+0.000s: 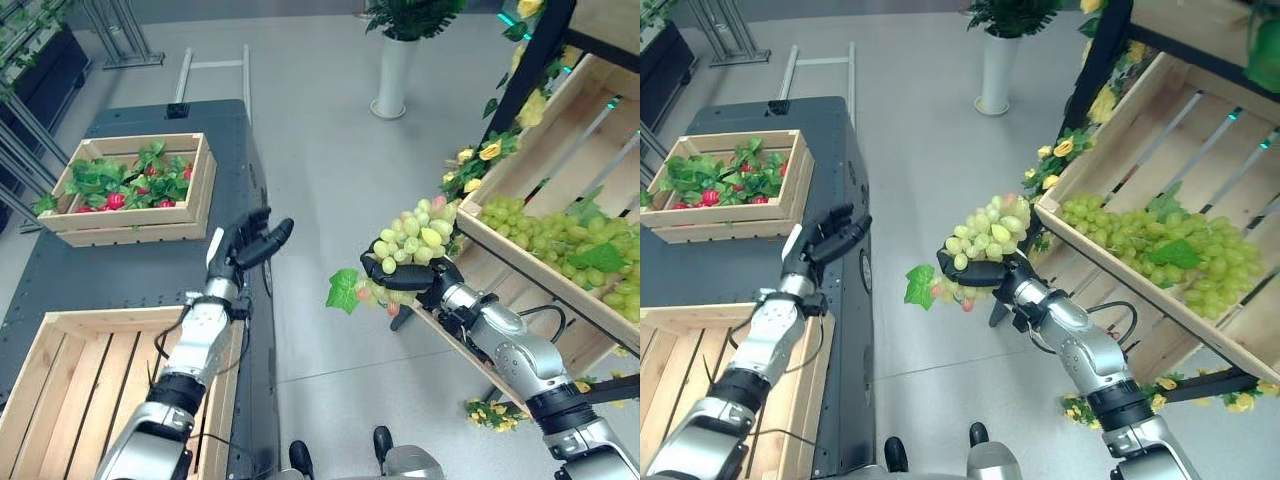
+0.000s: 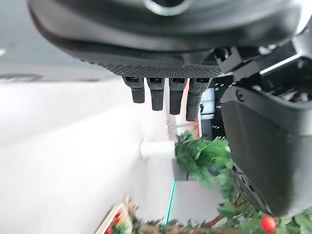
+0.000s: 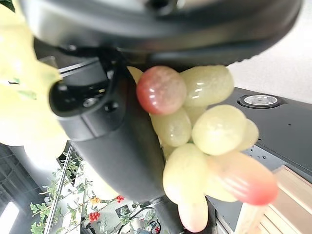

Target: Pick up the fruits from the basket on one side to the basket on the other side

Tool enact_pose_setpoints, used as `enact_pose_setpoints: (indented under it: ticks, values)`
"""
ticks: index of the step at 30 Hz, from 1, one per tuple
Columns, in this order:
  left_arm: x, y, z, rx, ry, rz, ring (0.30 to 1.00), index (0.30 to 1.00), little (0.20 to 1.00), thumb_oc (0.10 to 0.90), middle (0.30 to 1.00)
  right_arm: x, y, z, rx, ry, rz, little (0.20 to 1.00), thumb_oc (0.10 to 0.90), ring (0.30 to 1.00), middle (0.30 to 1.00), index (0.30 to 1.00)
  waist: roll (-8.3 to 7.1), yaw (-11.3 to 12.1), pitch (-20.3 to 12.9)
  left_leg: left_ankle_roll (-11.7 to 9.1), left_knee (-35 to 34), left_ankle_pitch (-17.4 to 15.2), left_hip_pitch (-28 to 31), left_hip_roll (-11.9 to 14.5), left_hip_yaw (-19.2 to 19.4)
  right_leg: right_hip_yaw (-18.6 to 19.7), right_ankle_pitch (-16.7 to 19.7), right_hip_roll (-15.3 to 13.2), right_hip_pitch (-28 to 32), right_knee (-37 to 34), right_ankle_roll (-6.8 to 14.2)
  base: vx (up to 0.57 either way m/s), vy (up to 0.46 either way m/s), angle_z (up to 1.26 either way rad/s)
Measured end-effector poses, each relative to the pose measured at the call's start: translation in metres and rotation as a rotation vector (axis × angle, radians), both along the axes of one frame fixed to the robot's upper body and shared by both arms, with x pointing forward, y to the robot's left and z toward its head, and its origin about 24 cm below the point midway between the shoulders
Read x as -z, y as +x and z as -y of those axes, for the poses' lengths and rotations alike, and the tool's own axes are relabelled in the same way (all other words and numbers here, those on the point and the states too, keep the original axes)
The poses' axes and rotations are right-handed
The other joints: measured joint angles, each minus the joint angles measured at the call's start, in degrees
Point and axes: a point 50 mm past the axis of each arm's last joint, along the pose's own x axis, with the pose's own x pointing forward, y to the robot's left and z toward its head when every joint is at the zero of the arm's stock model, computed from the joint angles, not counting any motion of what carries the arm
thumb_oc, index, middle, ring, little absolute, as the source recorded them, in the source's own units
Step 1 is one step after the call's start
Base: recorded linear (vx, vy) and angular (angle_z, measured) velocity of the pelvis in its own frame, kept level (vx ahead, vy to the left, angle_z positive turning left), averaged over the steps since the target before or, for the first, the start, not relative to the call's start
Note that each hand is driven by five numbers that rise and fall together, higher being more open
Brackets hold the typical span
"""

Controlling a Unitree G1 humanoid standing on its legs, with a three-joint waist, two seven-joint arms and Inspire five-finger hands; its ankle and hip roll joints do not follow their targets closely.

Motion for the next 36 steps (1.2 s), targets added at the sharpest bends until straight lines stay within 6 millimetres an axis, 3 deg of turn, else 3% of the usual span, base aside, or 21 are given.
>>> enact_pose_setpoints:
  ticks: [5, 11, 19, 23, 31, 36]
  values:
    - [0.011, -0.006, 0.005, 0.023, 0.007, -0.038, 0.900, 0.900, 0.900, 0.800, 0.900, -0.001, -0.010, 0.006, -0.138, -0.064, -0.029, 0.300, 0.400, 0.300, 0.300, 0.300, -0.69, -1.18, -0.71, 0.04, -0.02, -0.22, 0.11, 0.14, 2.81, 2.45, 0.89, 0.17, -1.13, 0.01, 0.17, 0.02, 0.077, -0.28]
    - [0.017, -0.008, 0.004, 0.035, -0.031, -0.066, 0.900, 0.900, 0.900, 0.800, 0.900, -0.004, -0.020, 0.028, -0.202, -0.189, -0.081, 0.300, 0.400, 0.300, 0.300, 0.300, -1.28, -4.17, -1.21, 0.09, -0.04, -0.51, 0.86, 0.11, 5.32, 4.52, 1.74, 0.24, -1.54, 0.01, 0.41, 0.02, 0.077, -0.20]
    - [0.037, -0.019, -0.005, 0.014, -0.025, -0.151, 0.900, 0.900, 0.900, 0.800, 0.900, -0.037, -0.016, 0.074, -0.066, -0.230, -0.006, 0.300, 0.400, 0.300, 0.300, 0.300, -2.14, -7.74, -1.95, 0.00, -0.05, -1.05, 1.11, 0.38, 8.39, 7.27, 2.38, 0.38, -2.91, -0.01, 0.81, 0.03, 0.055, -0.21]
    - [0.042, -0.023, -0.006, 0.020, -0.026, -0.172, 0.900, 0.900, 0.900, 0.800, 0.900, -0.048, -0.017, 0.084, -0.035, -0.216, 0.016, 0.300, 0.400, 0.300, 0.300, 0.300, -2.31, -8.89, -2.08, -0.07, -0.04, -1.08, 0.90, 0.50, 8.70, 7.57, 2.69, 0.61, -3.26, 0.02, 0.60, -0.01, 0.021, -0.05]
    - [0.043, -0.024, -0.007, 0.020, -0.026, -0.177, 0.900, 0.900, 0.900, 0.800, 0.900, -0.053, -0.017, 0.088, -0.033, -0.222, 0.014, 0.300, 0.400, 0.300, 0.300, 0.300, -2.36, -8.74, -2.16, -0.01, -0.04, -1.19, 0.94, 0.40, 8.93, 8.28, 2.90, 0.62, -3.31, 0.02, 0.65, 0.01, 0.032, -0.01]
    - [0.047, -0.026, -0.009, 0.017, -0.024, -0.194, 0.900, 0.900, 0.900, 0.800, 0.900, -0.067, -0.008, 0.099, 0.024, -0.270, 0.042, 0.300, 0.400, 0.300, 0.300, 0.300, -2.34, -8.84, -2.61, 0.02, -0.04, -1.21, 0.93, 0.41, 8.94, 8.30, 2.89, 0.61, -3.33, 0.01, 0.66, 0.00, 0.006, 0.00]
